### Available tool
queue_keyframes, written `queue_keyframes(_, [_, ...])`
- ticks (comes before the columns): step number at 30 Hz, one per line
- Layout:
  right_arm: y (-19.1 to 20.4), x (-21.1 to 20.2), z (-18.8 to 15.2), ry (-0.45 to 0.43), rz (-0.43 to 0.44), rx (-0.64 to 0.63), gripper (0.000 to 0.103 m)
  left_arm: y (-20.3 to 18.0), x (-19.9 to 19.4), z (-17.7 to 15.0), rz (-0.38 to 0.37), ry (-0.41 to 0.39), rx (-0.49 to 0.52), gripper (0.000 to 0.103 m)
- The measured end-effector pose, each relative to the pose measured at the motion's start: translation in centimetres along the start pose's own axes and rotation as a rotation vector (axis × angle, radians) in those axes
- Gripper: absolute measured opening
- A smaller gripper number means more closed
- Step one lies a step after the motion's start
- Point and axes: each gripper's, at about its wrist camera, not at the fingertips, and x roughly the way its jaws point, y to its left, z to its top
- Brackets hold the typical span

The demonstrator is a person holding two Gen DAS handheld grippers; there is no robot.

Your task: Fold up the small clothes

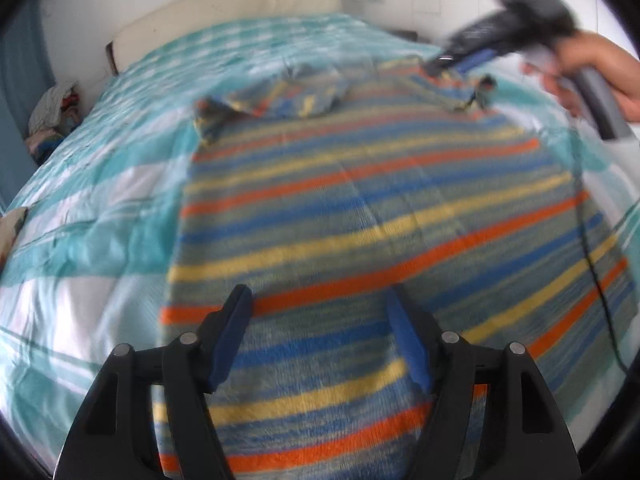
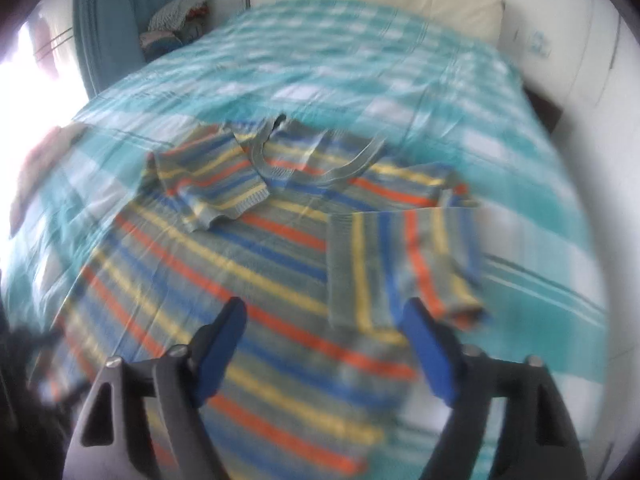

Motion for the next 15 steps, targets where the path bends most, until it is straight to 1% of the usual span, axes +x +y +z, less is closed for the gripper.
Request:
queue_keyframes(2, [0.2, 3.9, 0.3, 0.017, -0.012, -0.001, 0.074, -0.1, -0.6, -0.2, 0.008, -0.022, 0.013, 0.074])
queue_keyframes(3, [0.0, 6.0, 0.3, 0.041, -0.014, 0.002, 0.067, 0.1, -0.8, -0.2, 0.003, -0.022, 0.016, 0.075])
queue_keyframes(4, [-0.3, 7.5, -0.1, 0.061, -0.029, 0.017, 0.044, 0.5, -0.8, -0.2, -0.001, -0.019, 0.005, 0.078])
queue_keyframes(5, [-1.6, 7.7, -0.2, 0.041, -0.033, 0.072, 0.031, 1.0, -0.7, -0.2, -0.009, -0.012, -0.017, 0.08])
queue_keyframes(6, [-3.0, 7.0, -0.3, 0.017, -0.024, 0.135, 0.002, 1.3, -0.6, -0.2, -0.019, -0.005, -0.037, 0.081])
queue_keyframes(7, [-4.9, 5.8, -0.5, -0.006, -0.007, 0.214, 0.002, 1.6, -0.5, -0.2, -0.031, 0.002, -0.057, 0.082])
queue_keyframes(8, [-6.8, 4.3, -0.8, -0.035, -0.01, 0.27, 0.002, 1.6, -0.3, -0.1, -0.037, 0.006, -0.068, 0.082])
queue_keyframes(10, [-11.5, 0.3, -1.9, -0.111, -0.045, 0.364, 0.002, 1.6, -0.3, -0.1, -0.043, 0.012, -0.075, 0.083])
queue_keyframes(12, [-17.2, -3.9, -4.1, -0.182, -0.107, 0.484, 0.002, 1.4, -0.1, -0.2, -0.035, 0.01, -0.07, 0.083])
queue_keyframes(13, [-19.8, -5.7, -5.4, -0.204, -0.143, 0.542, 0.002, 1.3, -0.1, -0.2, -0.03, 0.008, -0.068, 0.083])
queue_keyframes(15, [-24.6, -8.6, -8.8, -0.221, -0.231, 0.642, 0.002, 1.1, -0.1, -0.3, -0.026, 0.007, -0.069, 0.083])
